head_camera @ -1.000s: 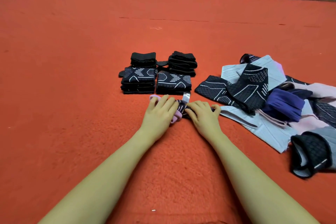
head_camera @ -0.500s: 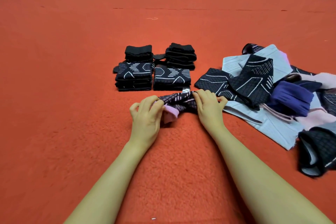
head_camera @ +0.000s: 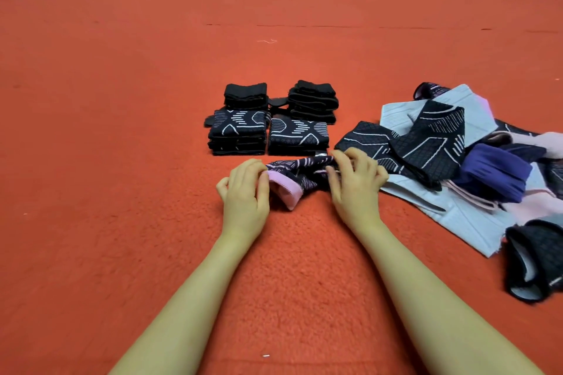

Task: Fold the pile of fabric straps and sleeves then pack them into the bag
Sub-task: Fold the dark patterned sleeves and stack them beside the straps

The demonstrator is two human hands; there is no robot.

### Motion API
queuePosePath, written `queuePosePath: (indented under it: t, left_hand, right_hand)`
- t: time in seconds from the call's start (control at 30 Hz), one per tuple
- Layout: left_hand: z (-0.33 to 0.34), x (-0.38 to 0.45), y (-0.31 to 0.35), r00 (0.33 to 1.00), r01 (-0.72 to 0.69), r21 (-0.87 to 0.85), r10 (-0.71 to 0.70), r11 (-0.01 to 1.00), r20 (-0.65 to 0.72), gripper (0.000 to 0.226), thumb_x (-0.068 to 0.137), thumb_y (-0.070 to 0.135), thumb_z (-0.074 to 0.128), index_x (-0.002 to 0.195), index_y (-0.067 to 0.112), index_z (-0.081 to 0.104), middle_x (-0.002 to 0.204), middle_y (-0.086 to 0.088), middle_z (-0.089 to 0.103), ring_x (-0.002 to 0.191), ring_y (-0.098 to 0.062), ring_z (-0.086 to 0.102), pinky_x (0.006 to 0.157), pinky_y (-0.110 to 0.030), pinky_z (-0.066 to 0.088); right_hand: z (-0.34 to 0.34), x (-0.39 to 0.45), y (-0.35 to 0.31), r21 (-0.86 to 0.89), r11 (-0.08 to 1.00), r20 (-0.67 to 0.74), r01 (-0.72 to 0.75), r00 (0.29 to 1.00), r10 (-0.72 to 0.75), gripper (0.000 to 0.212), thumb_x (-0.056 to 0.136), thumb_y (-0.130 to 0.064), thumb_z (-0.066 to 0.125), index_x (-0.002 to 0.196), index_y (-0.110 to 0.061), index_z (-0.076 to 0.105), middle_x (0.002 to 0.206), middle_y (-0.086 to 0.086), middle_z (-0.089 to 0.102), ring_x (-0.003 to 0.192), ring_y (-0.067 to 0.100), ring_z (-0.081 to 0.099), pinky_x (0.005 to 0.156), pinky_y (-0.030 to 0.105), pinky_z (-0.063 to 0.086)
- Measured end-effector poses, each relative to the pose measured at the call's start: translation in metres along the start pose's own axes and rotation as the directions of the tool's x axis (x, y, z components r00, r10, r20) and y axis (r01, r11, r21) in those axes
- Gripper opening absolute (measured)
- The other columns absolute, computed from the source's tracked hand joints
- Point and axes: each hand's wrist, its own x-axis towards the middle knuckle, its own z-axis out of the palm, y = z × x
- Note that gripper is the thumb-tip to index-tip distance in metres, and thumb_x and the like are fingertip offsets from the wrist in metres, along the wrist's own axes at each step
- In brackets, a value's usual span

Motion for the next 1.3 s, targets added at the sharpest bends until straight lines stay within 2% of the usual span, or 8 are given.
queuePosePath:
  t: [0.17,0.37,0.5,0.7,0.9,1.03,1.13,1.3]
  left_hand:
    - [0.001,-0.002,-0.005,0.970,-0.195,0.049,0.185,0.980,0.160,0.031,0.092,0.027,0.040,0.106,0.020,0.066,0.114,0.006,0.064,0.108,-0.006,0.049,0.080,-0.025,0.020]
    - [-0.008,0.002,-0.014,0.964,-0.187,0.074,0.169,0.979,0.205,0.026,0.091,0.031,0.041,0.093,0.018,0.063,0.087,0.008,0.060,0.084,-0.009,0.047,0.074,-0.026,0.017]
    - [-0.019,0.013,-0.005,0.975,-0.156,0.008,0.152,0.988,0.164,0.026,0.089,0.037,0.044,0.090,0.020,0.064,0.083,0.015,0.052,0.080,-0.006,0.047,0.074,-0.027,0.018]
    - [-0.035,0.032,0.019,0.985,-0.051,-0.160,0.076,0.986,0.158,0.021,0.078,0.048,0.052,0.079,0.030,0.064,0.079,0.007,0.063,0.080,-0.009,0.055,0.080,-0.026,0.024]
    - [-0.033,0.050,0.042,0.986,0.125,-0.109,-0.112,0.986,0.120,0.006,0.083,0.028,0.070,0.078,0.026,0.068,0.076,0.006,0.065,0.089,-0.016,0.055,0.078,-0.028,0.022]
    - [-0.031,0.051,0.046,0.980,0.186,-0.063,-0.181,0.981,0.079,0.010,0.084,0.031,0.069,0.082,0.022,0.072,0.070,0.008,0.058,0.093,-0.015,0.049,0.075,-0.028,0.018]
    - [-0.032,0.048,0.047,0.983,0.177,-0.014,-0.176,0.984,0.047,0.010,0.084,0.032,0.068,0.081,0.022,0.071,0.067,0.010,0.054,0.094,-0.016,0.047,0.073,-0.028,0.015]
    - [-0.040,0.042,0.043,0.977,0.213,-0.038,-0.212,0.976,0.018,0.012,0.083,0.036,0.069,0.077,0.025,0.069,0.069,0.006,0.059,0.094,-0.016,0.048,0.071,-0.028,0.014]
  right_hand:
    - [-0.014,-0.020,-0.028,0.167,0.967,0.139,0.192,0.966,-0.216,0.022,0.089,-0.035,0.047,0.095,-0.023,0.065,0.098,-0.002,0.060,0.092,0.015,0.046,0.079,0.034,0.020]
    - [-0.020,-0.026,-0.044,0.311,0.950,0.253,-0.023,0.966,-0.059,0.030,0.086,-0.049,0.050,0.088,-0.025,0.067,0.100,-0.009,0.056,0.096,0.010,0.042,0.078,0.027,0.013]
    - [-0.027,-0.019,-0.052,0.319,0.945,0.206,-0.073,0.979,0.006,0.028,0.084,-0.051,0.051,0.076,-0.025,0.059,0.080,-0.014,0.055,0.086,0.007,0.042,0.072,0.028,0.011]
    - [-0.048,0.014,-0.043,0.325,0.932,0.142,-0.162,0.982,0.121,0.024,0.081,-0.044,0.059,0.069,-0.024,0.056,0.062,-0.015,0.045,0.076,0.007,0.040,0.072,0.029,0.012]
    - [-0.070,0.025,-0.042,0.430,0.861,0.371,-0.270,0.923,0.104,0.017,0.077,-0.057,0.051,0.069,-0.043,0.049,0.074,-0.019,0.055,0.090,-0.001,0.044,0.083,0.028,0.015]
    - [-0.073,0.005,-0.038,0.428,0.824,0.586,-0.371,0.808,0.060,0.042,0.062,-0.069,0.059,0.099,-0.051,0.055,0.103,-0.013,0.060,0.109,0.015,0.038,0.085,0.003,0.011]
    - [-0.076,0.001,-0.047,0.459,0.780,0.583,-0.426,0.807,0.097,0.049,0.066,-0.050,0.072,0.110,-0.046,0.051,0.096,-0.016,0.050,0.103,0.009,0.029,0.091,0.018,0.022]
    - [-0.076,0.014,-0.053,0.469,0.798,0.330,-0.379,0.913,0.240,0.035,0.078,-0.032,0.073,0.107,-0.028,0.054,0.075,-0.014,0.051,0.087,-0.028,0.025,0.090,0.037,0.027]
